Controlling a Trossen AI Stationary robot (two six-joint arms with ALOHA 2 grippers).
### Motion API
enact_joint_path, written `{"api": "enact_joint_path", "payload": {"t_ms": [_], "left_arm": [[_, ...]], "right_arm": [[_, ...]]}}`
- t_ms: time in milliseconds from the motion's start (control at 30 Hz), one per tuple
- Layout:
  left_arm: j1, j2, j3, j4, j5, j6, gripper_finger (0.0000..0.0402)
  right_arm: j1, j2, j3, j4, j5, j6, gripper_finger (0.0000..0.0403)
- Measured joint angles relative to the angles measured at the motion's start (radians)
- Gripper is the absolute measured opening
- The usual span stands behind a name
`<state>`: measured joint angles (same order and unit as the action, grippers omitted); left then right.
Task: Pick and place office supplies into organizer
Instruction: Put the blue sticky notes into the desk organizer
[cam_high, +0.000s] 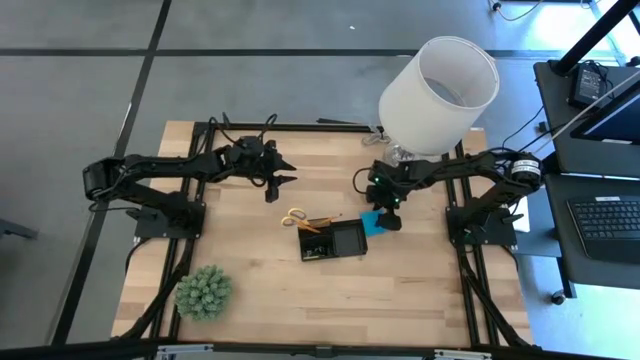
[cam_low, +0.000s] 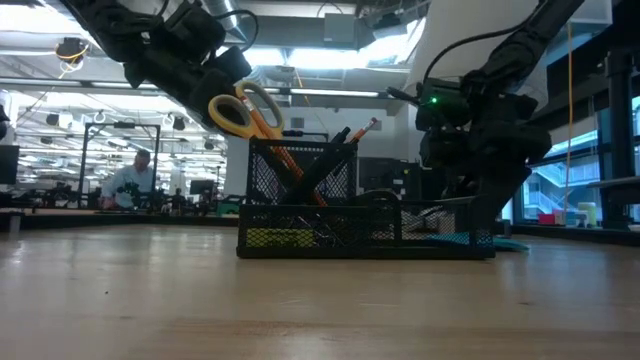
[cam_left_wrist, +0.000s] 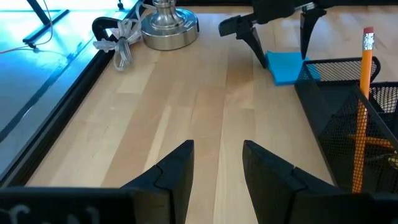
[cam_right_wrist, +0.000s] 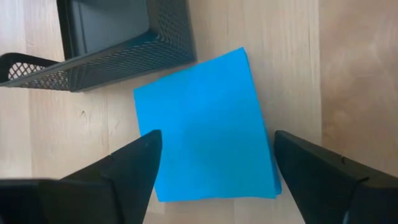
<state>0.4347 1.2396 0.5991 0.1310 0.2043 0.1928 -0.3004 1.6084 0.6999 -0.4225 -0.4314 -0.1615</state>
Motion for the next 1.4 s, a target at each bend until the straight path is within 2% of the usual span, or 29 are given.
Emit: {"api": "enact_joint_path", "payload": {"t_ms": [200,633,1400], "left_arm": [[0.0,0.0,0.0,0.0,0.0,-0.013,0.0131],[0.0,0.0,0.0,0.0,0.0,-0.015,0.0131],[0.0,0.0,0.0,0.0,-0.001,-0.025,0.0131]], "right_arm": [[0.0,0.008,0.001,0.0,0.0,0.004,0.0302],[-0.002,0.014,-0.001,0.015,0.017,0.004,0.0189],[-0.024,0.018,-0.005,0.014,0.008,0.0,0.0067]]}}
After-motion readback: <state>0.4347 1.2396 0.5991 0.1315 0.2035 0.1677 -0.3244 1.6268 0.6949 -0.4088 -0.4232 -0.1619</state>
